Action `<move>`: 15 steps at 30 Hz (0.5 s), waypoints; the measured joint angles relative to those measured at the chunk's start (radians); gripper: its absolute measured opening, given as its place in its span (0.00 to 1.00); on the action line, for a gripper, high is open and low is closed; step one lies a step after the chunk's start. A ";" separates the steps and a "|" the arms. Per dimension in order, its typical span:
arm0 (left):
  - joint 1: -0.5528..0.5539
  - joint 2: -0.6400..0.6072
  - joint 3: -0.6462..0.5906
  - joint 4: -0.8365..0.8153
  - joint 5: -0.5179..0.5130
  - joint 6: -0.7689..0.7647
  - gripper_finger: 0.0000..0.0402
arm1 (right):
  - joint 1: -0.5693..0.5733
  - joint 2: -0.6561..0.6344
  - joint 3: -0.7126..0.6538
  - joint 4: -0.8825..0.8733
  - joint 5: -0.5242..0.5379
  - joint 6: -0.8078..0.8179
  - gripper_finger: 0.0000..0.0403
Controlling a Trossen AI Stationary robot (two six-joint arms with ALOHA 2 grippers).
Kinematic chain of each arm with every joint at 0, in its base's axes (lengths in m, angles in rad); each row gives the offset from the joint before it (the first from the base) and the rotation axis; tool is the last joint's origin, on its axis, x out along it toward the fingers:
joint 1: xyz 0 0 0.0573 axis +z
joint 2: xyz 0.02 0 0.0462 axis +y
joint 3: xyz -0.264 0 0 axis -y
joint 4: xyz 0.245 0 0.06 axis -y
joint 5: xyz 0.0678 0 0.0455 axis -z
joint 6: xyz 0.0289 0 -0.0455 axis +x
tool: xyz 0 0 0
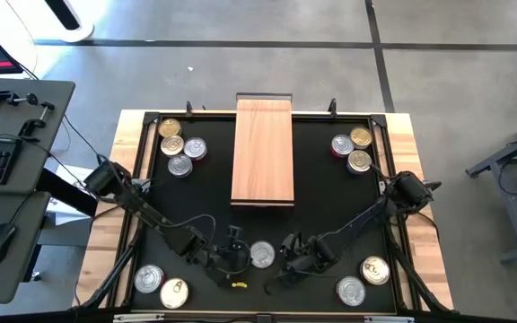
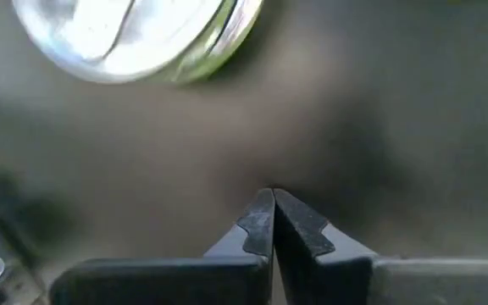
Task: Stack canned seafood by type on shelf
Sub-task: Put the green tuna can on the shelf
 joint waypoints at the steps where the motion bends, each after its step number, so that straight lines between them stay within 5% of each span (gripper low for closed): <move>1: 0.001 0.003 0.000 0.010 -0.006 -0.011 0.00 | -0.007 0.000 0.000 -0.001 0.005 -0.023 0.00; 6: 0.007 0.029 -0.002 0.005 -0.079 -0.026 0.00 | -0.033 0.000 0.000 -0.004 0.013 -0.130 0.00; 15: 0.032 0.085 -0.001 0.015 -0.051 -0.089 0.00 | -0.070 0.000 0.000 0.035 0.056 -0.218 0.00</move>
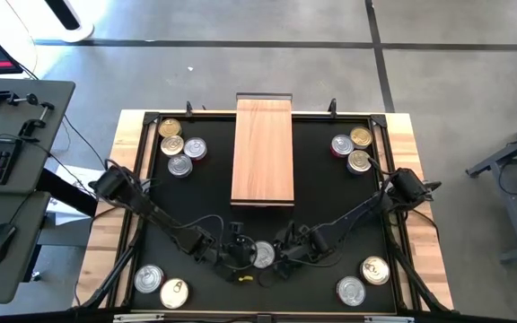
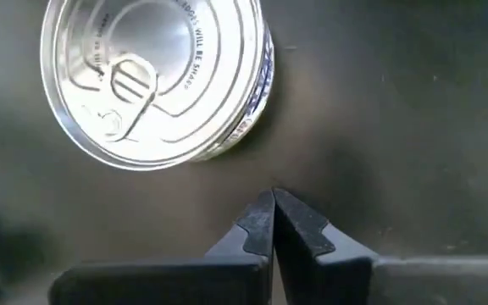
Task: Stack canned seafood by type on shelf
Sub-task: Put the green tuna can on the shelf
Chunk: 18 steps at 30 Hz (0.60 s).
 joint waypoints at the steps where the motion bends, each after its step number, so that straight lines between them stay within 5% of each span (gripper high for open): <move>1: 0.000 0.005 0.000 -0.004 0.002 -0.006 0.00 | -0.001 0.000 0.000 0.000 0.011 -0.002 0.00; 10: -0.024 0.015 0.001 -0.023 0.005 -0.025 0.00 | -0.009 0.000 0.000 0.091 0.093 -0.010 0.00; 18: -0.024 0.012 0.001 -0.036 0.014 -0.050 0.00 | -0.012 0.000 0.000 0.207 0.064 -0.008 0.00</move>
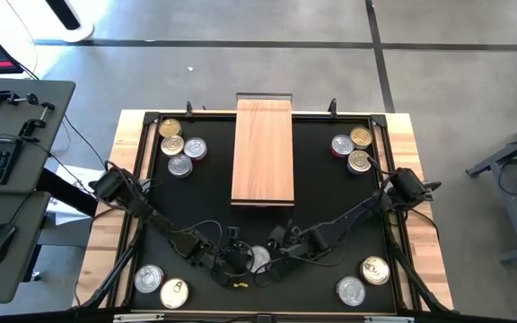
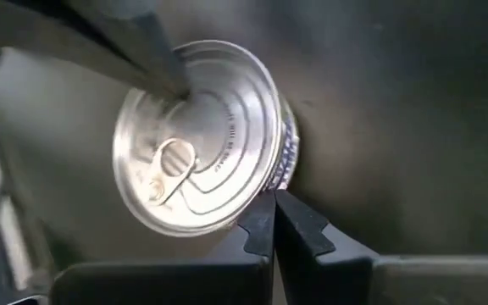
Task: Stack canned seafood by type on shelf
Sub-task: Put the green tuna can on the shelf
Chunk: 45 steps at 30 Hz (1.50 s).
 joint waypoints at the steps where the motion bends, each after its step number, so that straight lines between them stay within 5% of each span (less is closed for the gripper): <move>1: 0.000 0.000 0.000 0.000 -0.001 -0.001 0.00 | 0.003 0.000 0.004 0.005 -0.001 0.000 0.00; 10: 0.006 -0.001 -0.002 0.029 -0.058 0.034 0.00 | 0.013 -0.001 0.089 0.047 0.008 -0.026 0.00; 22: 0.003 0.003 -0.003 0.012 -0.001 0.040 0.00 | -0.013 -0.002 0.137 0.005 0.061 -0.096 0.00; 29: 0.004 -0.126 -0.003 -0.287 -0.021 0.004 0.00 | -0.024 -0.096 0.137 -0.050 0.034 -0.192 0.00; 33: -0.007 -0.217 -0.003 -0.448 -0.026 -0.150 0.00 | -0.020 -0.154 0.136 0.005 -0.080 -0.415 0.00; 37: -0.074 -0.278 -0.015 -0.423 -0.042 -0.381 0.00 | -0.064 -0.160 0.171 -0.029 -0.343 -0.565 0.04; 40: -0.151 -0.311 -0.015 -0.369 -0.099 -0.523 0.00 | -0.117 -0.118 0.220 -0.092 -0.459 -0.704 0.13; 45: -0.271 -0.371 -0.015 -0.250 -0.172 -0.675 0.00 | -0.151 -0.071 0.330 -0.179 -0.478 -0.939 0.39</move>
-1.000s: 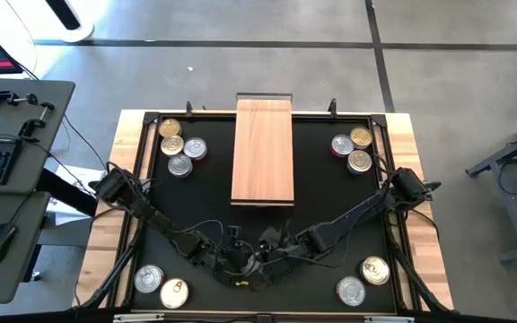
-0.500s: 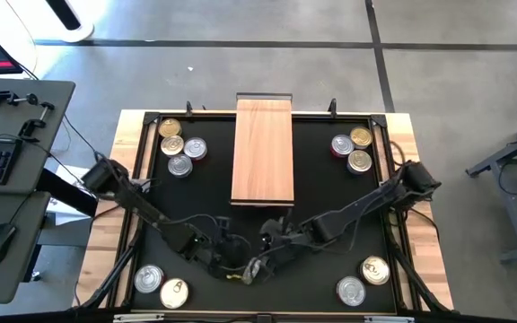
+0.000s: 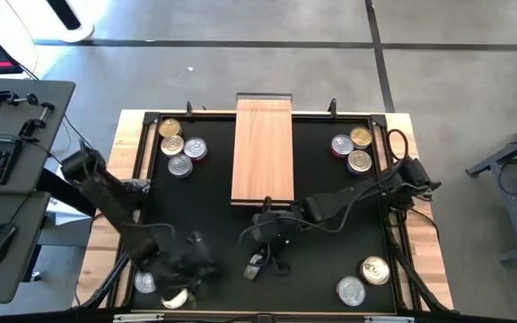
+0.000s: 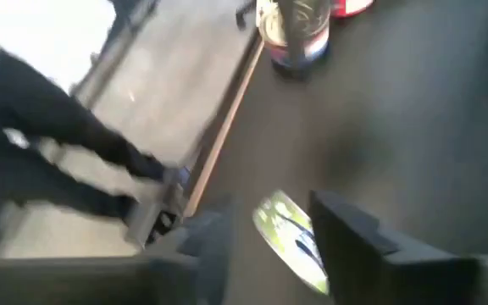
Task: Stack canned seafood by type on shelf
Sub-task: Put the green tuna can on the shelf
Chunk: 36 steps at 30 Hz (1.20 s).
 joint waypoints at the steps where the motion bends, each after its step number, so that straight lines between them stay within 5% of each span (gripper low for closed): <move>1: -0.019 -0.017 0.000 0.015 0.000 -0.020 0.00 | -0.002 0.013 0.018 -0.028 0.009 -0.042 0.44; 9: -0.076 -0.124 0.001 0.124 -0.089 -0.027 0.00 | 0.015 0.084 0.063 -0.114 0.050 -0.315 0.69; 13: -0.073 -0.137 0.001 0.126 -0.163 -0.015 0.00 | 0.019 0.122 0.059 -0.160 0.084 -0.364 0.70; 19: -0.066 -0.137 0.001 0.126 -0.169 -0.013 0.00 | 0.043 0.174 0.061 -0.167 0.192 -0.458 0.69; 26: -0.066 -0.137 0.001 0.124 -0.168 -0.022 0.00 | 0.057 0.220 0.060 -0.186 0.196 -0.471 0.69; 30: -0.066 -0.137 0.001 0.124 -0.169 -0.015 0.00 | 0.067 0.226 0.059 -0.173 0.256 -0.453 0.61; 36: -0.066 -0.138 0.001 0.126 -0.166 -0.013 0.00 | 0.079 0.220 0.060 -0.176 0.293 -0.401 0.29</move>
